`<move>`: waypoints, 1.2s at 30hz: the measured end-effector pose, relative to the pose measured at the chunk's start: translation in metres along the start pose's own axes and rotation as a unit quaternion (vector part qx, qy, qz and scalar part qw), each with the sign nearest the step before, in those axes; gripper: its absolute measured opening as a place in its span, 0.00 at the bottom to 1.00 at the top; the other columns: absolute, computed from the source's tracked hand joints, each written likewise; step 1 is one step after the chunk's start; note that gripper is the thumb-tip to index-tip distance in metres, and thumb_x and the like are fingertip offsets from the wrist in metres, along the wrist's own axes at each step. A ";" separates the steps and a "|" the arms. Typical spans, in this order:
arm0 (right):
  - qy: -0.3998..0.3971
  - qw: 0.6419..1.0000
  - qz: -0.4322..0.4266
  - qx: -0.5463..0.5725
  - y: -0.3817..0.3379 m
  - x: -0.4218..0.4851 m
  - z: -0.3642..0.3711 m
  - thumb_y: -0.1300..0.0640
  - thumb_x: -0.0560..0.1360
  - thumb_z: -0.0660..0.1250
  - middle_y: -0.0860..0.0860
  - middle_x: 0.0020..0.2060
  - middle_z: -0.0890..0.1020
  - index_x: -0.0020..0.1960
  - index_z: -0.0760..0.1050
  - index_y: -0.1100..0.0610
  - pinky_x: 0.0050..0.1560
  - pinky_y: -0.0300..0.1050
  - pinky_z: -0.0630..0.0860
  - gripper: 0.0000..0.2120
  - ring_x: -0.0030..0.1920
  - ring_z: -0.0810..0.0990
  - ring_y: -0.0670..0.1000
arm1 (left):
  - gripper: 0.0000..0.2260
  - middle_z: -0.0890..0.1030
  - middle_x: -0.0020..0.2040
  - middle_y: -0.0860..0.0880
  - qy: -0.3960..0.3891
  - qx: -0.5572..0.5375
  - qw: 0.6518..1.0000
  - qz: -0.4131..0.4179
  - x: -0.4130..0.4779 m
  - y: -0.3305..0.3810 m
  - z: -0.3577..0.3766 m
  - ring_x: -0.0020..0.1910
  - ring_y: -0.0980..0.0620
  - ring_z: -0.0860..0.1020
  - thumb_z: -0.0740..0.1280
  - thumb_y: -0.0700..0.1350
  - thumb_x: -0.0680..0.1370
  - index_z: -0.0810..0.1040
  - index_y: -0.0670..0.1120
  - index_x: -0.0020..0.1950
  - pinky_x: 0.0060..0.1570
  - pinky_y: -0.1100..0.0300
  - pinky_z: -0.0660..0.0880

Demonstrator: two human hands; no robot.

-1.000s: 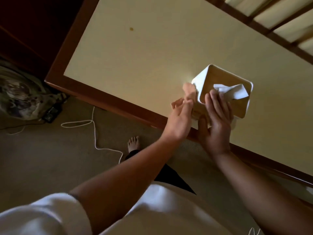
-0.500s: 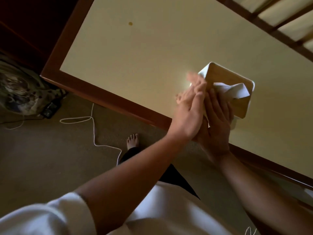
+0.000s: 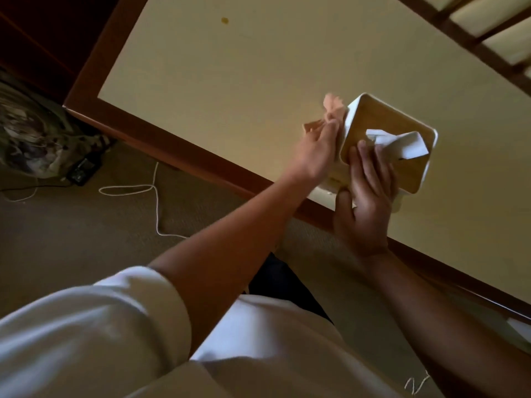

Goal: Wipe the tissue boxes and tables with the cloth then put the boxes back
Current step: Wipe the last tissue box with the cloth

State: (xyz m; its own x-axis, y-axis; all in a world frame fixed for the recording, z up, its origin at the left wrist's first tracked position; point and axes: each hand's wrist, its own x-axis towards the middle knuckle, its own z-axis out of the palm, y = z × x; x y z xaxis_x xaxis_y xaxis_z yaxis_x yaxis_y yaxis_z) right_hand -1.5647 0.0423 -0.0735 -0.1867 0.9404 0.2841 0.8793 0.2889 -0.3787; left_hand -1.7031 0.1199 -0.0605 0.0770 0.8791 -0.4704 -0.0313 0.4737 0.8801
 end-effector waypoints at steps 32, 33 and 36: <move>0.003 1.000 -0.007 -0.011 0.001 0.001 -0.004 0.61 0.78 0.62 0.58 0.78 0.68 0.77 0.68 0.65 0.80 0.61 0.56 0.27 0.81 0.61 0.61 | 0.24 0.88 0.54 0.51 0.003 -0.039 0.999 -0.031 -0.032 -0.013 -0.004 0.55 0.57 0.85 0.55 0.60 0.87 0.86 0.47 0.60 0.59 0.53 0.81; 0.003 1.000 -0.014 -0.012 0.002 0.000 -0.004 0.61 0.79 0.62 0.59 0.78 0.68 0.77 0.68 0.65 0.80 0.61 0.56 0.27 0.81 0.61 0.61 | 0.24 0.87 0.54 0.54 -0.013 -0.035 0.999 -0.028 -0.053 -0.021 -0.009 0.55 0.60 0.84 0.54 0.60 0.87 0.85 0.48 0.62 0.59 0.56 0.80; 0.014 1.000 -0.014 -0.014 0.003 -0.002 -0.001 0.64 0.77 0.65 0.60 0.77 0.70 0.76 0.69 0.65 0.78 0.64 0.60 0.27 0.80 0.63 0.62 | 0.22 0.83 0.42 0.55 -0.032 -0.114 0.991 -0.067 -0.093 -0.055 -0.033 0.44 0.58 0.81 0.55 0.59 0.84 0.86 0.50 0.53 0.52 0.56 0.78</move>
State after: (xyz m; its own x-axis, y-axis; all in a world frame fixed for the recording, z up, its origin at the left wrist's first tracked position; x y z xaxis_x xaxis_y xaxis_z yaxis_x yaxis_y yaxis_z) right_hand -1.5609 0.0415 -0.0743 -0.1992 0.9266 0.3190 0.8859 0.3094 -0.3457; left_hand -1.7412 0.0140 -0.0668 0.1593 0.8058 -0.5704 -0.2411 0.5920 0.7690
